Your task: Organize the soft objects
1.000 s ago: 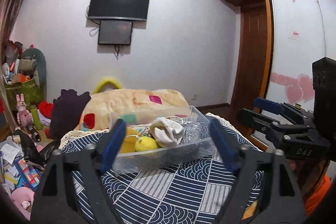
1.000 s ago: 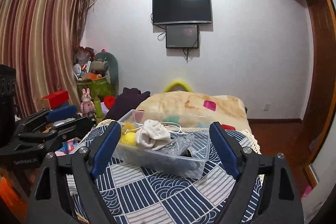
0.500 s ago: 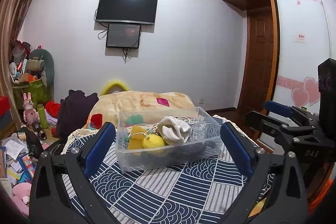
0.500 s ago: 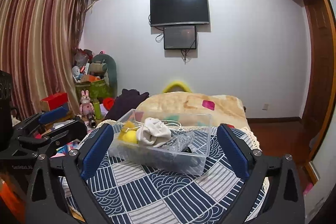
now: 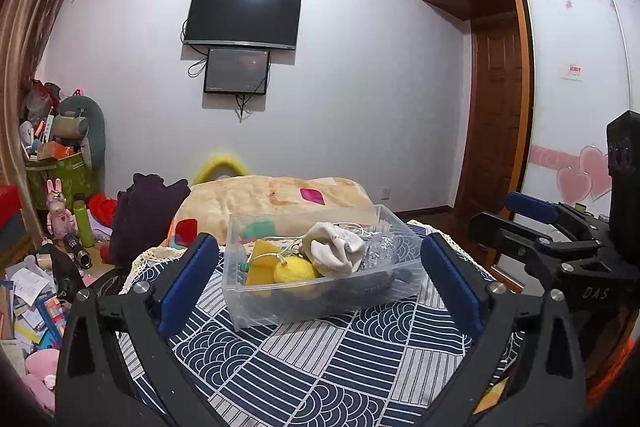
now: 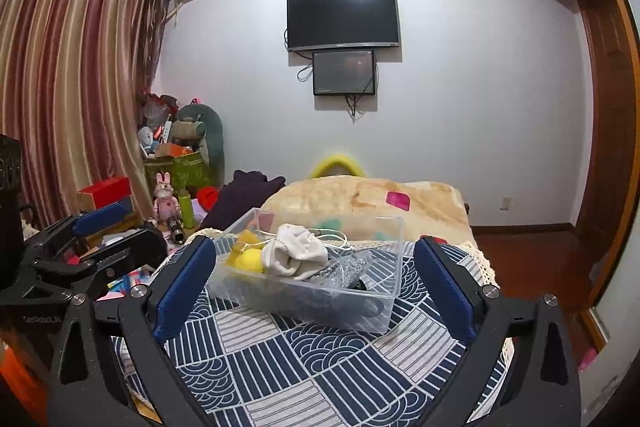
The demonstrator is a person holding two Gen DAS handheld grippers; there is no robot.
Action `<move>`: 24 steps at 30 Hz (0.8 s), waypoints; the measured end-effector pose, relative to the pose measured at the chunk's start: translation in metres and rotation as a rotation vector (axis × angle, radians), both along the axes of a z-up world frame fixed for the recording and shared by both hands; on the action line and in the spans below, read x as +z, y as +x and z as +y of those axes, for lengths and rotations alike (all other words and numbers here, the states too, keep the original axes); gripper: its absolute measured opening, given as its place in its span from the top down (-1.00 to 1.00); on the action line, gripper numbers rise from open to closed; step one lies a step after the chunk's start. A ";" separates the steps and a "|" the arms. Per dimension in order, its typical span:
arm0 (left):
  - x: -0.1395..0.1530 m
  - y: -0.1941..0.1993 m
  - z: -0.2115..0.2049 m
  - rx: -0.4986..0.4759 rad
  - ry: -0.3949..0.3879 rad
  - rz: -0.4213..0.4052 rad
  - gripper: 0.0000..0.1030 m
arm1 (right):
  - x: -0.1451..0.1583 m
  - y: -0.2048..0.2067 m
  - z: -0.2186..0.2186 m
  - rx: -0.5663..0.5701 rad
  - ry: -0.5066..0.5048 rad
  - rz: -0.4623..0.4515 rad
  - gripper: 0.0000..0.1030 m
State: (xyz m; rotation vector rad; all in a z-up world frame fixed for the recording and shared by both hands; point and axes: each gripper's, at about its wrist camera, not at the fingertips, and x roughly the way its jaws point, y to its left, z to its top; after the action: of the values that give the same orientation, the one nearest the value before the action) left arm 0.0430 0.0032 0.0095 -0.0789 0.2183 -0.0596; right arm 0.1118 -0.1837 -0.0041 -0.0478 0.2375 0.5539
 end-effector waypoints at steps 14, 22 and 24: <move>0.000 -0.002 0.001 0.011 0.000 -0.001 -1.00 | 0.001 -0.001 -0.001 0.002 0.008 0.005 -0.93; 0.000 -0.002 0.001 0.000 -0.004 0.004 -1.00 | 0.001 -0.001 -0.001 0.002 0.008 0.005 -0.94; 0.000 -0.001 0.001 -0.004 -0.006 0.003 -1.00 | 0.001 -0.001 -0.001 0.001 0.008 0.006 -0.94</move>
State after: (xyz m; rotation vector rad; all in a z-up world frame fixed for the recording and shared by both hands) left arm 0.0418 0.0038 0.0092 -0.0845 0.2217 -0.0643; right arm 0.1109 -0.1850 -0.0035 -0.0384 0.2407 0.5562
